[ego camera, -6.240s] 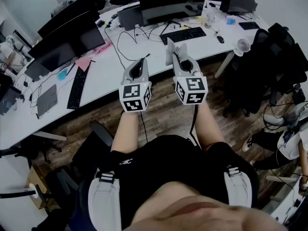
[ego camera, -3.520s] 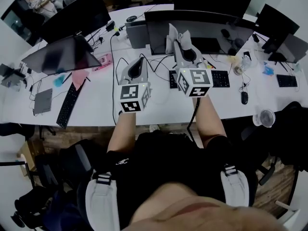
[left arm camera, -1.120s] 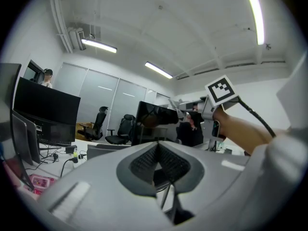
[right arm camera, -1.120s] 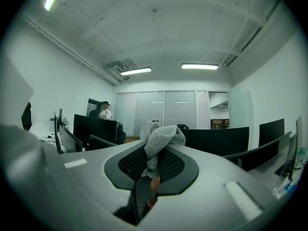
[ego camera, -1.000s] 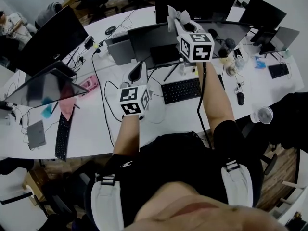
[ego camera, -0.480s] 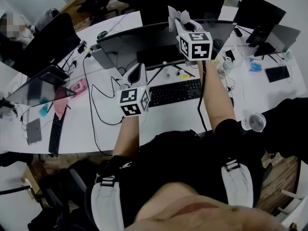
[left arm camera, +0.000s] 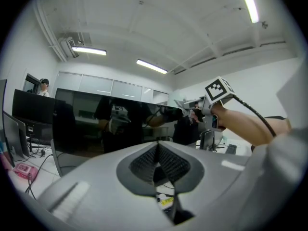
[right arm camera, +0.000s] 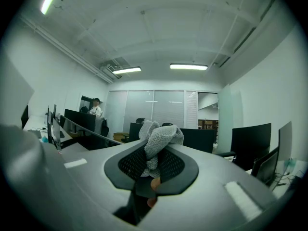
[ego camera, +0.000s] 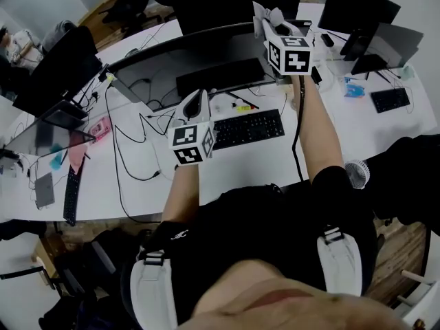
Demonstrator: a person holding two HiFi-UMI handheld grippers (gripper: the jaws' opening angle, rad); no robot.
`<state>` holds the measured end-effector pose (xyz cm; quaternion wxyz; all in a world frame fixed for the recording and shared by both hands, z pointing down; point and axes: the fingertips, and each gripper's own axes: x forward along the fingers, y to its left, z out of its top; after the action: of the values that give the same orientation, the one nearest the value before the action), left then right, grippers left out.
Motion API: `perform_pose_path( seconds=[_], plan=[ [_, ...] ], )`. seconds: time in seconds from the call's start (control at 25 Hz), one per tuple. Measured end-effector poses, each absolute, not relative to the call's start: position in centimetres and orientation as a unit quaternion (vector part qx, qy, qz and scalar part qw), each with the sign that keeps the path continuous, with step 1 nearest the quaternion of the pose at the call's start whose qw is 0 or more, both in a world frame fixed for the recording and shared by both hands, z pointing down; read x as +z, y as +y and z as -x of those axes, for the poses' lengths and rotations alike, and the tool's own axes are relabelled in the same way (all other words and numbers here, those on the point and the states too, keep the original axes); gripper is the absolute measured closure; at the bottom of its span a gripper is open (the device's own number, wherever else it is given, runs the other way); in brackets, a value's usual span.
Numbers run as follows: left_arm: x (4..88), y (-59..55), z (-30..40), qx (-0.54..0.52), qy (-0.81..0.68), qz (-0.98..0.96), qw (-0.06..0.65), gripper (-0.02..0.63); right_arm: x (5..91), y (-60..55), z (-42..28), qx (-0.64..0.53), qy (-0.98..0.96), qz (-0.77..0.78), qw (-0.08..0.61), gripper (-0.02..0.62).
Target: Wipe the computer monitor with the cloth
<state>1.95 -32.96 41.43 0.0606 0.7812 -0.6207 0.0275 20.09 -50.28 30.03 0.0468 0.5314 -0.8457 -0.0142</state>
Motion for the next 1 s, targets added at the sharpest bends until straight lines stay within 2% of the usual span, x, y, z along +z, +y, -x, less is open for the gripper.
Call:
perform_pose_path(
  seconds=[0.64,1.0],
  plan=[
    [40.9,-35.1,-8.4,0.040,-0.600,-0.798,0.047,0.552,30.0,-54.4,-33.8,-0.025,-0.790,-0.607,0.086,0.557],
    [41.3,-35.2,-9.1,0.052,-0.602,-0.795,0.048,0.552,33.7,-55.1,-36.5,0.044,-0.797,-0.598,0.070,0.557]
  ],
)
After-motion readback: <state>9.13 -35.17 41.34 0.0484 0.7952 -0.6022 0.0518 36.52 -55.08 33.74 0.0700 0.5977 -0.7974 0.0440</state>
